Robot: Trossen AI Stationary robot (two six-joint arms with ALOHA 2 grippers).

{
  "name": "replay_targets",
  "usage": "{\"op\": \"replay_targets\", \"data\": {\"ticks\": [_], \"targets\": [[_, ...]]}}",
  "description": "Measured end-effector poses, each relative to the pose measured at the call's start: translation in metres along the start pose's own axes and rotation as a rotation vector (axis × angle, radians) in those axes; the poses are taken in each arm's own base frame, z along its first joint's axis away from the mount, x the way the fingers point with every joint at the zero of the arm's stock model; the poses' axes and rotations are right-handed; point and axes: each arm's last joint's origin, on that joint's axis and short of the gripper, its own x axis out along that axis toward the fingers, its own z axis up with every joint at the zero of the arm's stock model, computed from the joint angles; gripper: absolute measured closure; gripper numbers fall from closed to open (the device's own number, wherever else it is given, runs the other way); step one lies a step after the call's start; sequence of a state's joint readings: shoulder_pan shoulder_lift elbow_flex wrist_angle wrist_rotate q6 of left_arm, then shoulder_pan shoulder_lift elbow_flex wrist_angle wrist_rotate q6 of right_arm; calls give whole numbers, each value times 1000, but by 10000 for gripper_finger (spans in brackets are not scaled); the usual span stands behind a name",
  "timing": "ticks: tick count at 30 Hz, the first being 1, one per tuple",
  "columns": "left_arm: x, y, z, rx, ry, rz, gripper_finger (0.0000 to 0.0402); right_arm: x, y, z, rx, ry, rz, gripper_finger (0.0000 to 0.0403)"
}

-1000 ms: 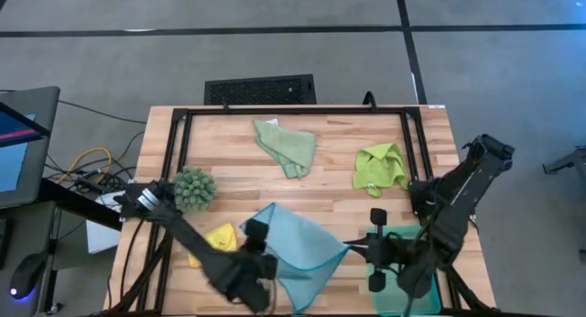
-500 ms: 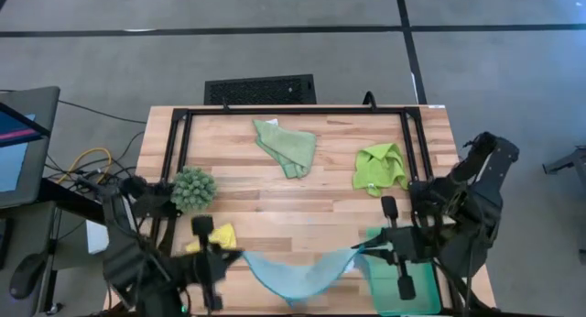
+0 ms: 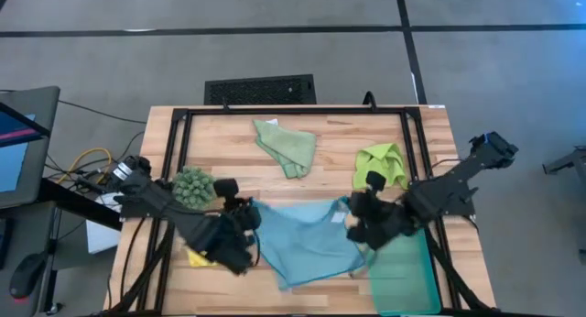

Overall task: Fold microfiber towels
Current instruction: Fold the blue microfiber cloth

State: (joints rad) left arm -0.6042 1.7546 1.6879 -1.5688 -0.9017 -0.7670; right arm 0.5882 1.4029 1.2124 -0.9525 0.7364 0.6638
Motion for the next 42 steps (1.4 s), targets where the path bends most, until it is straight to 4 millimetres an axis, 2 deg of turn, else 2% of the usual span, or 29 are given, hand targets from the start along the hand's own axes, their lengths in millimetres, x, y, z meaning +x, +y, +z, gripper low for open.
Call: {"op": "replay_targets", "data": {"ticks": [9,14,18,24,31,35,38,42], "targets": [[96,5,-42,116,156,316,401,95,-55,-36,151,142,-283,387],[135,-1,-69,109,182,383,401,132,-79,-51,137,179,-204,380],[155,-12,-88,101,176,359,401,147,-95,-53,136,211,-72,369],[167,-24,-103,143,203,279,401,155,-114,-52,114,260,55,327],[168,-26,-104,163,233,228,401,163,-140,-55,4,284,239,258],[168,-28,-104,139,242,195,401,166,-152,-56,-56,270,265,225],[169,-29,-103,126,233,190,401,166,-150,-55,-165,256,284,207],[169,-29,-103,147,233,187,401,161,-130,-54,-405,219,353,200]]}}
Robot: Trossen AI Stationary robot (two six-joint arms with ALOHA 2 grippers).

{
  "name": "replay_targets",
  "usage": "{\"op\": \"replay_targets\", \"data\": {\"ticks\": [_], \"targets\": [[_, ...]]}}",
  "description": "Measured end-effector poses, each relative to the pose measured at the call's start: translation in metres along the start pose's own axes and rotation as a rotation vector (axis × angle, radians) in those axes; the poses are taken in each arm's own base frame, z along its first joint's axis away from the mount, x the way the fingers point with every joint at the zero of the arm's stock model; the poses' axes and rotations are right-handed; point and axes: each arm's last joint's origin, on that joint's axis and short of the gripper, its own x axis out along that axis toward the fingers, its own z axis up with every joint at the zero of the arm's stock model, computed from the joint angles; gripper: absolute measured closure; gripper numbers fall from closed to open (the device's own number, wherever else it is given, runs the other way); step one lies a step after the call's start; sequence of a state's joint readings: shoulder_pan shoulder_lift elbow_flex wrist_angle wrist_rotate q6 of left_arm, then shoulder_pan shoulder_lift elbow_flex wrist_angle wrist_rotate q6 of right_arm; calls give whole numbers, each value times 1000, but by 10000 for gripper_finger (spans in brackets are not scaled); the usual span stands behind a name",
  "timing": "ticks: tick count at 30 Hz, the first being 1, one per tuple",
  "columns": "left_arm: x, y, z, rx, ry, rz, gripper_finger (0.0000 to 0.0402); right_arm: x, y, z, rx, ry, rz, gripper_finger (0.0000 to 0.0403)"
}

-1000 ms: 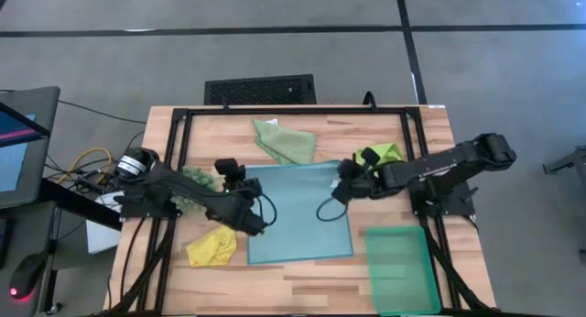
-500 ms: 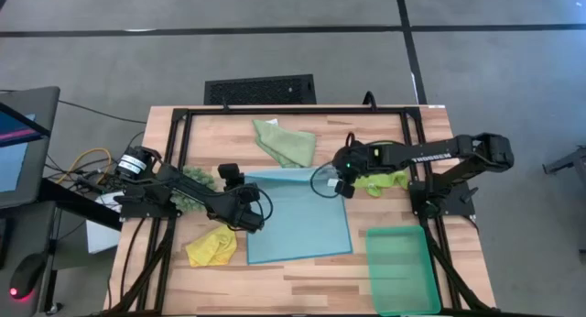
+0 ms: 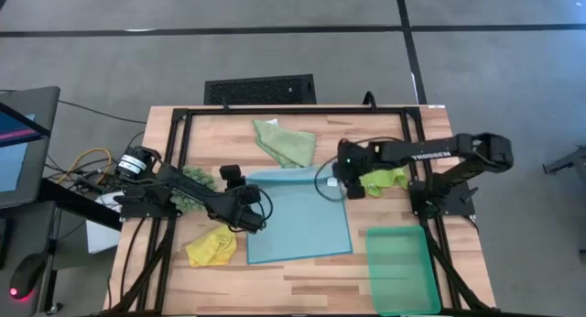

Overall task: Fold microfiber towels
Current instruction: Fold the blue microfiber cloth

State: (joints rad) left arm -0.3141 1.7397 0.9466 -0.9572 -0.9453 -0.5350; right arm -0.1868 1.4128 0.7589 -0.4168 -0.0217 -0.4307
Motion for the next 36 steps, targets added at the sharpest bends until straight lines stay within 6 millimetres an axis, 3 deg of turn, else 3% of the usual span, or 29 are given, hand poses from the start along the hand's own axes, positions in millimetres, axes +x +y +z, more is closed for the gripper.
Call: {"op": "replay_targets", "data": {"ticks": [9,15,19,26,33,36], "targets": [[0,0,0,20,-2,2,401,-2,52,20,-558,63,-181,206],[0,0,1,36,-5,0,401,24,63,20,-792,197,-231,209],[0,-1,1,33,-8,-2,401,50,62,18,-804,371,-458,222],[0,-1,1,77,-7,-1,401,71,67,11,-869,538,-586,286],[2,1,0,136,15,-7,401,57,72,26,-747,437,-628,389],[1,6,-2,172,31,-5,401,39,72,34,-651,375,-637,391]]}}
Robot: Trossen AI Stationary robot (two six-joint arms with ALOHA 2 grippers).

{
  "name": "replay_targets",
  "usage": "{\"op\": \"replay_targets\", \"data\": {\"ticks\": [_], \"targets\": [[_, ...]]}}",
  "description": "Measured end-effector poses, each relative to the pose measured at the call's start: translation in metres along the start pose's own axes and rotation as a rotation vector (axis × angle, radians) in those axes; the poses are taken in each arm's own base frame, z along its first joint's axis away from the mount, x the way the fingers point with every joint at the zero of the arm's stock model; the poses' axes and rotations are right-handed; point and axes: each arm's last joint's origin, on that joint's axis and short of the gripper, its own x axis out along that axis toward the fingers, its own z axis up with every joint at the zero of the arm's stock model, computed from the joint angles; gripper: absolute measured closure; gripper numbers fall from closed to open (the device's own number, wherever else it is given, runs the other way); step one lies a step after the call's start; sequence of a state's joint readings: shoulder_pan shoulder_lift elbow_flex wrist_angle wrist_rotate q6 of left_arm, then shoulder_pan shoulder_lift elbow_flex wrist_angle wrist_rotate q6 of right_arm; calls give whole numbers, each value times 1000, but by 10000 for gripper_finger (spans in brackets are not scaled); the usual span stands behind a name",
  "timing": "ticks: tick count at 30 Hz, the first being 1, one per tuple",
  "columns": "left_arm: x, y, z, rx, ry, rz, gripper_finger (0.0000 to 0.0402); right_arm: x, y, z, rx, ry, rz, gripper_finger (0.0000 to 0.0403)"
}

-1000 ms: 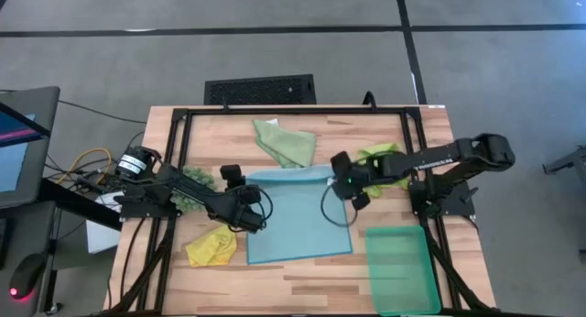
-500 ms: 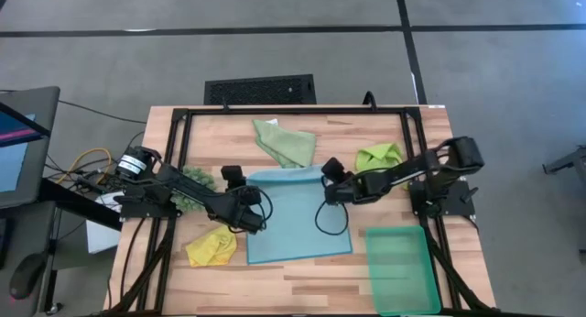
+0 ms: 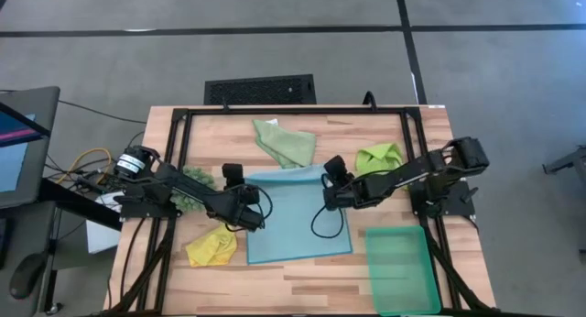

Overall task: Fold microfiber towels
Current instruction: Fold the blue microfiber cloth

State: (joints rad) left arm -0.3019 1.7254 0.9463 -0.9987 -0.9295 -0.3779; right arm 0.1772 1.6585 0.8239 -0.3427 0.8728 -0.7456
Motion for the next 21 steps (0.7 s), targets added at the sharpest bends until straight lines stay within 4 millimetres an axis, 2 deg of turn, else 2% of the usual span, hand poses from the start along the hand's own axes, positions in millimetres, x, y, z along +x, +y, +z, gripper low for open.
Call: {"op": "replay_targets", "data": {"ticks": [4,7,9,12,17,21], "targets": [[-9,23,-6,-35,-40,12,401,-16,-24,-17,274,-108,134,388],[-6,46,-13,-97,-107,-58,401,-15,-41,-38,504,-212,293,398],[4,60,-20,-144,-176,-202,401,-10,-51,-55,649,-230,357,396],[20,75,-32,-225,-368,-366,401,3,-63,-78,832,-212,425,391],[44,102,-57,-379,-575,-362,401,34,-74,-111,1058,-126,465,399],[60,123,-67,-460,-637,-406,401,39,-79,-128,1142,-87,443,394]]}}
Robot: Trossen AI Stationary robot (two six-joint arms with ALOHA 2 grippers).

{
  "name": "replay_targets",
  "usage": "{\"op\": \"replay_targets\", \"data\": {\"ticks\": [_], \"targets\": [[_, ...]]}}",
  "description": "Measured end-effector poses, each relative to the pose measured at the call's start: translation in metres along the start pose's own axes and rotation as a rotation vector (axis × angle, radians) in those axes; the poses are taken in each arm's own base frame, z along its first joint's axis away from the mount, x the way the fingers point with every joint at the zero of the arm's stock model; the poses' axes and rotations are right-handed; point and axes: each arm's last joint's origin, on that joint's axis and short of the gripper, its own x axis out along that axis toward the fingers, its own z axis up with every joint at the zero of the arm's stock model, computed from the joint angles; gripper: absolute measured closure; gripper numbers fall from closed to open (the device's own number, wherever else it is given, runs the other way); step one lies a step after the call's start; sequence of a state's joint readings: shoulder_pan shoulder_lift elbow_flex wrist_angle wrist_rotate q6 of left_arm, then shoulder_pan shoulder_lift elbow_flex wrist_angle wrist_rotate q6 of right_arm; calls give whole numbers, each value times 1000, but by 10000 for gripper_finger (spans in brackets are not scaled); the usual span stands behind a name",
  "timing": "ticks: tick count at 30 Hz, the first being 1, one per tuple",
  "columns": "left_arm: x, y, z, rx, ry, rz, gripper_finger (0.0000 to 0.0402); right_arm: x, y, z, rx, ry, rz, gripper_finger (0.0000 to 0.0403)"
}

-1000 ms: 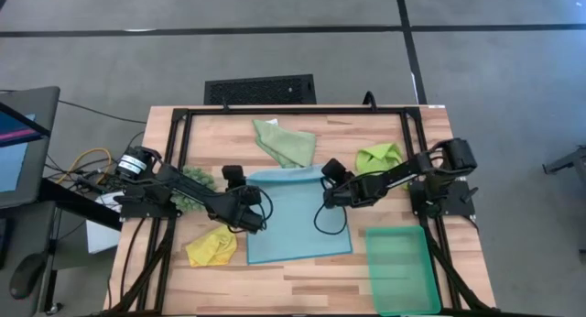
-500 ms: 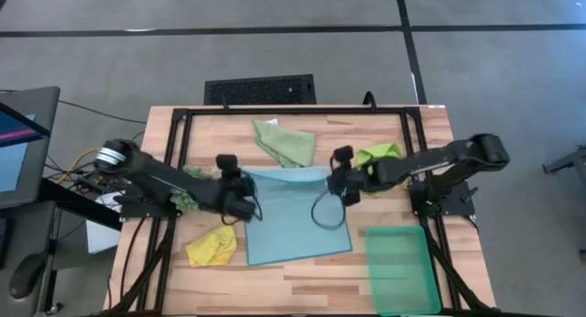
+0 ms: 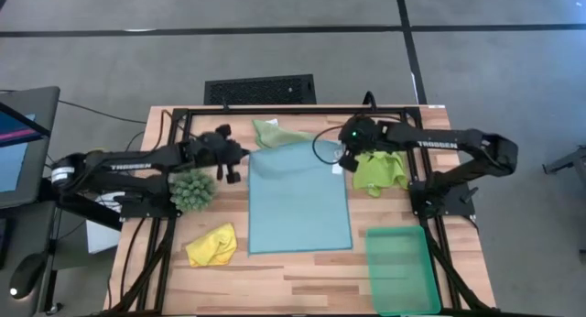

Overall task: Fold microfiber towels
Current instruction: Fold the blue microfiber cloth

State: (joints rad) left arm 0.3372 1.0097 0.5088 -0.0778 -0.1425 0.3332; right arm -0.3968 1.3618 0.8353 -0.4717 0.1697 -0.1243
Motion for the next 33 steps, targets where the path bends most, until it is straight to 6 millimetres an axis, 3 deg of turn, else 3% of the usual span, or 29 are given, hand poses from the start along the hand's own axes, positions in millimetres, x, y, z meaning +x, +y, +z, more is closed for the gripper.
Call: {"op": "replay_targets", "data": {"ticks": [8,15,20,25,33], "targets": [[17,33,-10,29,37,4,401,-14,4,2,-9,-50,1,399],[38,58,-24,9,160,54,401,14,-8,1,38,20,-81,399],[42,71,-14,-5,253,74,401,20,-8,3,22,15,-113,398],[35,55,0,11,324,-11,401,5,15,1,-63,24,-72,400],[26,-15,14,20,375,-221,401,-18,84,-16,-250,97,52,398]]}}
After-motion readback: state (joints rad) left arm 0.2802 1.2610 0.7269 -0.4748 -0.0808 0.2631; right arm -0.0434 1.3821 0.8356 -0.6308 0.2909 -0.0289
